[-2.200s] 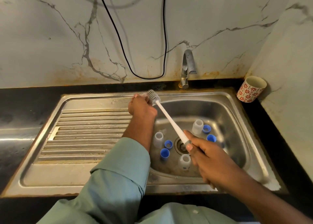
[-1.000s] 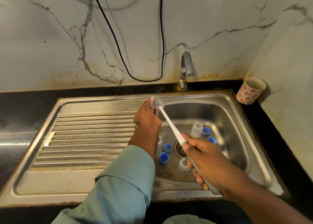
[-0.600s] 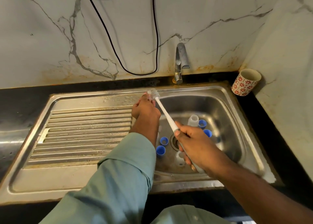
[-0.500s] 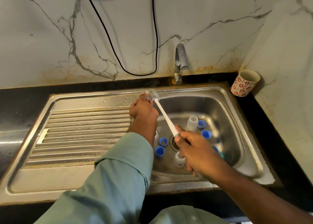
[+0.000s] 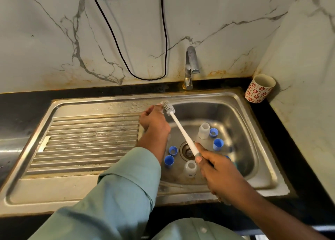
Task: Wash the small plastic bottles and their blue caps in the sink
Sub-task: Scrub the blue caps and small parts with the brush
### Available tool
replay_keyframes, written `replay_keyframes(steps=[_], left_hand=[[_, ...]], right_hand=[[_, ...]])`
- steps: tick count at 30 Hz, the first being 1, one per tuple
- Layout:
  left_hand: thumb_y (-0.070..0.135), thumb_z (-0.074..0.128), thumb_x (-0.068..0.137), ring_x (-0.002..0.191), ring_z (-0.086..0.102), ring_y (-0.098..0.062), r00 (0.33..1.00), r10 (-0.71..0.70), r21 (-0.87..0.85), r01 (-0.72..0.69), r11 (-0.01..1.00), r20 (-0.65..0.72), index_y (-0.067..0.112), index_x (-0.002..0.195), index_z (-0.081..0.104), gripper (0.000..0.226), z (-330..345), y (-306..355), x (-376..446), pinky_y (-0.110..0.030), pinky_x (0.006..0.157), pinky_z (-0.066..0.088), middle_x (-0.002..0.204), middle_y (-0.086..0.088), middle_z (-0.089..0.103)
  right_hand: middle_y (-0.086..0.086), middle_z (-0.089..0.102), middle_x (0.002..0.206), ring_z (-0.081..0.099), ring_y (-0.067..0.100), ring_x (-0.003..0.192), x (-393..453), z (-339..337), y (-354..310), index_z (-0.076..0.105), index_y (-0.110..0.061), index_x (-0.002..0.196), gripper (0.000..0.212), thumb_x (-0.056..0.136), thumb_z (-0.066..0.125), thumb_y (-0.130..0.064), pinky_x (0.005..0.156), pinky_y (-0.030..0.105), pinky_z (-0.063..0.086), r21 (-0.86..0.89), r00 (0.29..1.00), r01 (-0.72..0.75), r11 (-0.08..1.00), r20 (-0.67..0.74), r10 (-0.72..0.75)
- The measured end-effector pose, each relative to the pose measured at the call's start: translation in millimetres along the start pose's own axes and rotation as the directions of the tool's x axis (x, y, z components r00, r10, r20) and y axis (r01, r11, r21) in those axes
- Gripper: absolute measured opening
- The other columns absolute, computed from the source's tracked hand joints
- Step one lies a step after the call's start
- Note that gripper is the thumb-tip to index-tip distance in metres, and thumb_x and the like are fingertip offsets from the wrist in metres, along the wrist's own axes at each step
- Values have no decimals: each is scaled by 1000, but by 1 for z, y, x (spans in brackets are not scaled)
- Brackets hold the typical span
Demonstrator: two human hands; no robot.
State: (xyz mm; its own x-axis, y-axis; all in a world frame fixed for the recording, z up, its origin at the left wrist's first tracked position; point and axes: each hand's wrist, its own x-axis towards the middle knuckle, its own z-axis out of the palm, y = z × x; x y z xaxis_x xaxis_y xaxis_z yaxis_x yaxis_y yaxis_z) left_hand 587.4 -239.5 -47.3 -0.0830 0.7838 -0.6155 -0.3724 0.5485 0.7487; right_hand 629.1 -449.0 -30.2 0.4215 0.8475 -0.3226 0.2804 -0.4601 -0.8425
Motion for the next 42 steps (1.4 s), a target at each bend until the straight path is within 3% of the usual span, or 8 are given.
replay_keyframes(steps=[3,11,16,23,27,32,37,42], left_hand=[[8,75,84,82,67,-21,998,49,13,-49,999,30,10,103,65,21,1,-5,3,-26,71,52,90,-1,68],[9,75,85,103,63,-26,997,79,-46,-80,996,-12,32,94,53,33,4,-14,9,-37,89,57,113,-7,64],[5,65,92,84,53,-11,989,115,45,-119,992,96,23,119,50,36,10,-16,5,-21,66,44,103,-3,55],[-6,47,96,77,57,-9,963,221,125,-241,963,154,18,121,47,35,13,-8,9,-9,50,45,94,-3,57],[0,48,99,84,58,-13,964,257,118,-263,958,66,24,121,47,33,11,-4,18,-21,59,45,91,3,55],[-9,49,93,85,59,-13,944,269,216,-307,927,190,24,110,52,36,12,-14,12,-15,60,43,99,-3,59],[-5,54,94,90,60,-16,927,297,211,-345,915,228,24,112,51,34,10,-6,16,-32,72,54,105,-6,61],[3,57,97,90,56,-9,906,258,225,-343,912,335,22,128,48,37,9,-10,14,-22,74,44,98,2,61]], right_hand=[[-6,49,60,42,1,43,3,-4,-4,48,-46,134,35,102,45,-31,46,23,40,55,999,-14,998,-30,16],[-4,51,65,39,9,47,3,-11,-3,43,-56,133,37,101,45,-36,45,27,39,139,997,-77,987,-19,81],[-1,50,67,40,9,47,5,-7,-3,42,-52,136,39,102,43,-34,45,27,39,131,992,-125,984,21,123],[0,52,71,40,9,49,6,-11,-4,42,-50,138,39,101,44,-35,46,24,40,108,992,-129,986,15,128],[-13,57,61,42,2,44,0,-12,-4,44,-49,138,40,102,45,-34,44,17,38,81,998,-62,995,-3,62],[-7,51,64,42,2,44,9,-9,-8,41,-47,141,41,102,42,-35,45,21,40,67,996,-88,994,-21,90],[-8,52,64,46,0,44,6,-11,-11,42,-49,139,40,102,43,-35,46,15,40,12,998,-61,998,-32,61],[-1,54,69,41,10,47,14,-28,-13,45,-50,135,38,101,46,-33,43,26,41,85,992,-109,990,-56,114]])
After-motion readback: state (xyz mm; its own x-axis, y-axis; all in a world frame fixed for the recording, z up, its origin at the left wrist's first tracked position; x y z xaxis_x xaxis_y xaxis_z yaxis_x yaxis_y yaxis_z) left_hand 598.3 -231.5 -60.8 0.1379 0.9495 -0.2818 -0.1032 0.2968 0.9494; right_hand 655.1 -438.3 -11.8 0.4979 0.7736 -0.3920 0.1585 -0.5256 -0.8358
